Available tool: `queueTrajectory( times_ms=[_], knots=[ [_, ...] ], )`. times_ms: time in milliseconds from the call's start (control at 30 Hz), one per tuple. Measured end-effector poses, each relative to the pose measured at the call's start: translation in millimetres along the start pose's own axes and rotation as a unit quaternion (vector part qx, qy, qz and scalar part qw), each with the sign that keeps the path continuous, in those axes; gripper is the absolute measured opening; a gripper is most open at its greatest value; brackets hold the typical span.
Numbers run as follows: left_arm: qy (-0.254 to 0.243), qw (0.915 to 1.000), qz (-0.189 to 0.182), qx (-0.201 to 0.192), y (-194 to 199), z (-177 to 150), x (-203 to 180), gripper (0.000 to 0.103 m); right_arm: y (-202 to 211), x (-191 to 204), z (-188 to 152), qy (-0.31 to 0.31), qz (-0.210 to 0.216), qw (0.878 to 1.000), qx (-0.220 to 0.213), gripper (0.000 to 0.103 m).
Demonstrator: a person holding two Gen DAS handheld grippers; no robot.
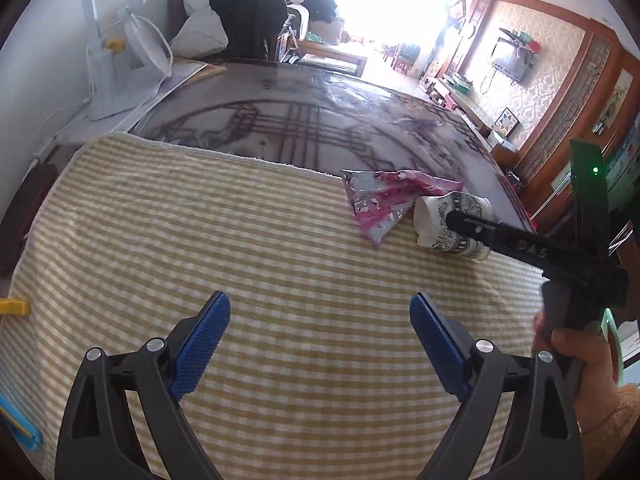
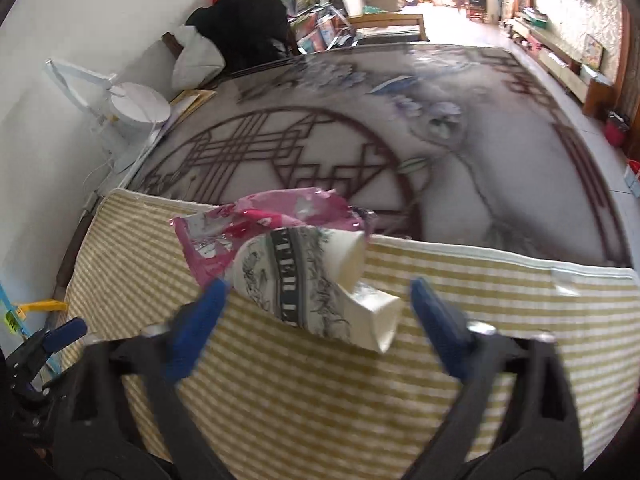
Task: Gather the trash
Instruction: 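Grasp the pink wrapper with the left tool while the right grasps the white paper cup, then carry wrapper and paper cup to the red bin and open both tools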
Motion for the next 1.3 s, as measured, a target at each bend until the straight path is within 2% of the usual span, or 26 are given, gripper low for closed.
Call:
queueTrajectory(
  times_ms=[67,100,133,200,233,333,433,533,567,600,633,667,733,767,867,967,1100,1200,1300],
  knots=[
    [-0.016,0.9999,0.001,-0.003,-1.2,3.2,-6.6,0.087,6.7,0.9,-4.4,-0.013,0.019,1.0,0.003,0.038],
    [-0.029,0.9995,0.001,-0.009,-1.2,8.5,-12.2,0.088,15.9,0.9,-7.8,-0.022,0.027,0.999,0.01,0.024],
    [-0.043,0.9989,0.001,-0.016,-1.3,12.9,-17.9,0.088,23.1,2.0,-11.4,-0.026,0.021,0.999,0.015,0.017],
    [-0.089,0.9954,0.007,-0.034,-3.9,26.8,-33.8,0.091,50.3,-4.0,-23.9,-0.039,-0.006,0.999,0.026,0.017],
    [-0.125,0.9912,0.01,-0.042,-8.2,38.0,-46.8,0.092,72.6,-4.5,-32.8,-0.05,0.004,0.998,0.026,0.017],
    [-0.189,0.981,0.004,-0.042,-22.5,59.0,-76.5,0.092,121.6,-5.4,-54.1,-0.081,0.028,0.996,0.005,0.017],
    [-0.241,0.9702,-0.007,-0.021,-43.3,70.3,-107.6,0.092,159.8,-11.0,-83.6,-0.111,0.037,0.992,-0.035,0.017],
    [-0.274,0.9612,0.029,0.005,-72.1,75.5,-123.4,0.091,159.5,-26.4,-95.8,-0.166,0.073,0.983,-0.042,0.017],
    [-0.278,0.9595,0.045,0.018,-82.7,75.7,-125.4,0.087,157.9,-29.0,-93.8,-0.17,0.081,0.981,-0.044,0.017],
    [-0.275,0.9593,0.055,0.034,-91.5,74.2,-126.2,0.08,157.4,-31.4,-92.5,-0.166,0.071,0.983,-0.044,0.017],
    [-0.269,0.9602,0.059,0.049,-97.6,71.9,-126.2,0.067,157.0,-33.7,-91.2,-0.154,0.047,0.986,-0.044,0.017],
    [-0.262,0.9614,0.062,0.058,-101.6,70.5,-125.6,0.054,155.0,-32.7,-90.4,-0.149,0.042,0.987,-0.044,0.017],
    [-0.238,0.9667,0.064,0.068,-104.4,67.7,-121.1,0.047,150.9,-29.8,-88.5,-0.147,0.054,0.987,-0.043,0.017],
    [-0.229,0.9694,0.063,0.064,-101.4,68.5,-118.5,0.038,149.6,-28.6,-88.8,-0.147,0.058,0.987,-0.042,0.017],
    [-0.2,0.9772,0.054,0.049,-79.5,66.7,-110.8,0.022,149.0,-24.2,-89.8,-0.138,0.063,0.988,-0.039,0.017],
    [-0.175,0.9839,0.036,0.015,-42.2,57.2,-107.5,0.021,149.1,-16.7,-88.7,-0.122,0.061,0.99,-0.041,0.017],
    [-0.15,0.9881,0.021,-0.026,16.8,33.1,-103.4,0.021,151.4,-4.0,-88.2,-0.099,0.061,0.992,-0.046,0.017],
    [-0.134,0.9898,0.026,-0.042,49.5,14.3,-96.4,0.021,159.1,5.0,-90.4,-0.074,0.051,0.994,-0.055,0.017],
    [-0.11,0.9925,0.015,-0.051,78.1,-7.7,-94.9,0.021,170.1,6.9,-91.7,-0.058,0.043,0.995,-0.066,0.017]
  ],
)
Point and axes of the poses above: each gripper's, at about its wrist camera, not at the fingertips, and y roughly against the way its jaws point, x to its left, z to its top, the point moved 8 cm from there along -y, roughly the way its jaws point, and after that the axes turned 10 degrees about z, right-handed, at the moved point
